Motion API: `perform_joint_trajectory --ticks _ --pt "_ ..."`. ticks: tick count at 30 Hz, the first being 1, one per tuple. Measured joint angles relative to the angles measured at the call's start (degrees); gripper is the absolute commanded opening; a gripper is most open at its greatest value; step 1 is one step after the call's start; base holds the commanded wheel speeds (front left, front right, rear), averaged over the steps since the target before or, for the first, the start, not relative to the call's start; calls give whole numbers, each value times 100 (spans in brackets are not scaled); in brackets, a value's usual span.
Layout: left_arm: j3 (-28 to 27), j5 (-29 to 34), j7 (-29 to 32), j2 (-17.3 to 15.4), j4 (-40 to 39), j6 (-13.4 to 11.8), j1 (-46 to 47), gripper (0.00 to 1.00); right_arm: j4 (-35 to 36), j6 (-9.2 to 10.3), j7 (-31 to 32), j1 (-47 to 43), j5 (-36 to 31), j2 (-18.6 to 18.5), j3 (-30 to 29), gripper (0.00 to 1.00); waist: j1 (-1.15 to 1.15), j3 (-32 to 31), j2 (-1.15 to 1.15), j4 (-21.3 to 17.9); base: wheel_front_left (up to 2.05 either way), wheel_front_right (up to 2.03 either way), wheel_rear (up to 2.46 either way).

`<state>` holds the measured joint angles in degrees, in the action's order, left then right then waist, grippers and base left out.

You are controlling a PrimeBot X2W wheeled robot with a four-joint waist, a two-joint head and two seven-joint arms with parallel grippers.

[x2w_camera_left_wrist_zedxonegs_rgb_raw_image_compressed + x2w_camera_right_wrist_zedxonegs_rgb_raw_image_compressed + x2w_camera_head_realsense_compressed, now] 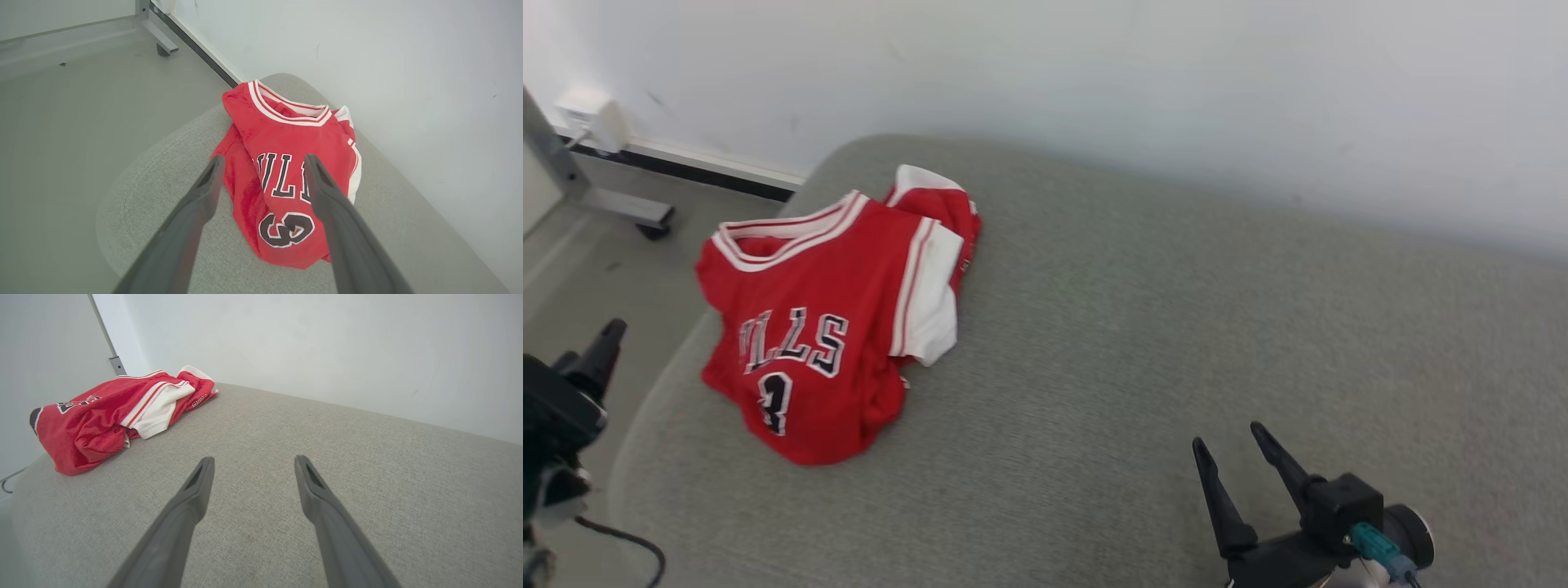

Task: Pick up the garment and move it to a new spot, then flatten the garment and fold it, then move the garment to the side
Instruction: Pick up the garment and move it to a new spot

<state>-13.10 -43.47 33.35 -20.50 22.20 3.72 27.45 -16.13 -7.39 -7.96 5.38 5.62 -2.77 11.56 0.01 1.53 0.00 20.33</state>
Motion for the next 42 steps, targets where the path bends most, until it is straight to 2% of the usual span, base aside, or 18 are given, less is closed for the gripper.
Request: perform_joint_trajectory --ticks 5,8,10,13,19,23,26,29,30,31,32,33,42 --pt "-289 -392 822 -222 -243 -469 196 100 404 -1 140 69 -33 -5 -18 100 0 476 0 -422 0 0 0" --pt "-407 -528 1094 -265 -527 -740 188 100 506 -1 145 79 -25 -3 -20 100 1 766 0 -726 0 0 0" --pt "-461 -573 1249 -312 -627 -831 170 100 553 -1 144 80 -10 -8 -16 100 1 950 1 -911 0 0 0" --pt "-560 -616 1352 -450 -625 -869 109 100 591 -1 140 109 8 -9 -4 100 1 1207 0 -1156 0 0 0" --pt "-356 -449 1525 -556 -668 -975 -35 100 584 -1 113 185 86 -10 58 100 0 1610 1 -1546 0 0 0" --pt "-286 -233 1522 -689 -692 -1031 -92 100 561 -1 88 258 104 -8 122 100 1 1786 1 -1737 0 0 0" --pt "-170 145 1436 -990 -665 -1058 -274 100 544 -1 79 269 144 -9 155 100 0 1877 1 -1854 0 0 0" --pt "-143 179 1407 -992 -628 -1078 -327 100 532 -1 69 279 186 -8 158 100 -1 1930 1 -1912 0 0 0" --pt "-115 179 1406 -964 -627 -1078 -341 90 520 -1 69 283 188 -8 155 100 0 1955 1 -1935 0 0 0" --pt "-103 180 1405 -948 -622 -1080 -350 51 505 -1 69 289 196 -8 156 100 0 1975 1 -1955 0 0 0" --pt "-92 186 1405 -948 -621 -1088 -364 35 491 -1 69 298 213 -10 157 100 0 1991 1 -1973 0 0 0" --pt "-91 191 1405 -955 -621 -1106 -373 1 478 -1 63 310 223 -9 159 100 0 2003 1 -1988 0 0 0" --pt "-94 162 1471 -1006 -833 -1132 -365 0 308 -1 -22 391 367 -8 183 100 0 1903 1 -2009 0 0 0"
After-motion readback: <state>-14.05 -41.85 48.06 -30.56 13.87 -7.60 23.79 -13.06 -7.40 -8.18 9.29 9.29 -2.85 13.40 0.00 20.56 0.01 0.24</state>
